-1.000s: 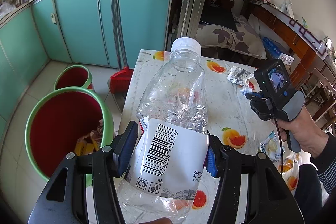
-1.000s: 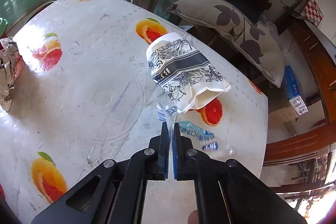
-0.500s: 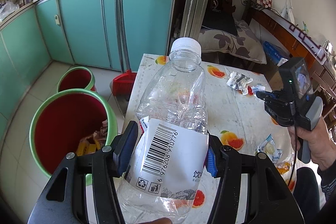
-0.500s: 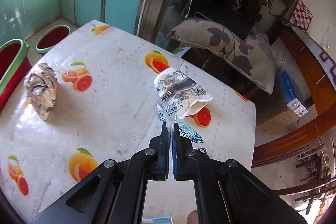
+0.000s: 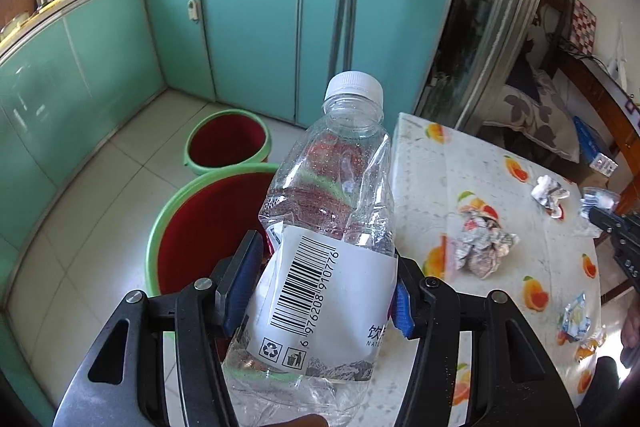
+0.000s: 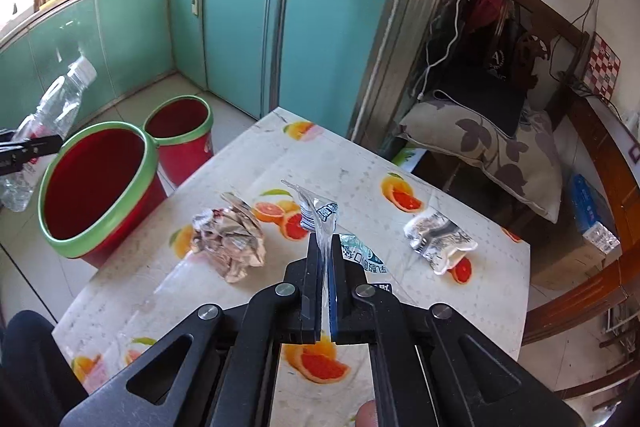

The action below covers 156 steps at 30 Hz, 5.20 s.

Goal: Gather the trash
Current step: 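Grasp the clear plastic bag with the right tool while the left tool holds the bottle, then carry the bottle and plastic bag over the red bucket and open both tools, then move both open tools back over the table, then grasp the crumpled newspaper-print wrapper with the left tool, then grasp the blue and white snack packet with the right tool while the left tool holds the wrapper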

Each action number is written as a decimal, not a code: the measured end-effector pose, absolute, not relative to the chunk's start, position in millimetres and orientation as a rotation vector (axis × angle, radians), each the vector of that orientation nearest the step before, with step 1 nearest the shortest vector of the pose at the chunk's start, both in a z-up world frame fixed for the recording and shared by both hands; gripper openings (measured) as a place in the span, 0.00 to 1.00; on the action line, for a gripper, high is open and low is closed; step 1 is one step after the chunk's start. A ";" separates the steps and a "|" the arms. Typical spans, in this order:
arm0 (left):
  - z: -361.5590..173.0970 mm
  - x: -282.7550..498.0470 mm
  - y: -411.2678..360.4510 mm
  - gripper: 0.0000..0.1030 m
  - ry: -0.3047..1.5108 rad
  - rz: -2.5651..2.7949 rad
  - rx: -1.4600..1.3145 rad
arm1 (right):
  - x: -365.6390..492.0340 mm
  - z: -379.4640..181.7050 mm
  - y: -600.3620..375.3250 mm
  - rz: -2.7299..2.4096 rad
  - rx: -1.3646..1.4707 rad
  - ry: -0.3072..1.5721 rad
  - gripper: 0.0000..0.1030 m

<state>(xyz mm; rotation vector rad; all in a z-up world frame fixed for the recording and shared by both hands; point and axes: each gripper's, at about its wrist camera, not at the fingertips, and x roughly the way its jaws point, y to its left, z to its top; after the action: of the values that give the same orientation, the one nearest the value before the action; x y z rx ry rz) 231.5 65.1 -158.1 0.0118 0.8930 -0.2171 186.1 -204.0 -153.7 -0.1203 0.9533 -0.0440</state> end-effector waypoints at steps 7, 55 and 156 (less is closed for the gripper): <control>-201.3 250.9 85.7 0.71 0.976 -0.178 -0.033 | 205.0 -135.4 -151.5 0.035 -0.132 0.914 0.01; -152.8 172.7 210.5 1.00 0.763 0.007 -0.188 | 268.2 -164.7 51.1 0.385 -0.096 0.867 0.73; -157.5 161.2 -113.8 0.51 0.899 -0.439 0.077 | 65.9 -295.4 -312.9 0.025 -0.050 1.332 0.86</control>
<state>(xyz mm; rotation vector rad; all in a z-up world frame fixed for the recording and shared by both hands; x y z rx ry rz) 161.2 -113.8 -157.5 0.0771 0.8991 -0.4389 65.9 -312.9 -295.4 -0.0502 1.3324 0.0246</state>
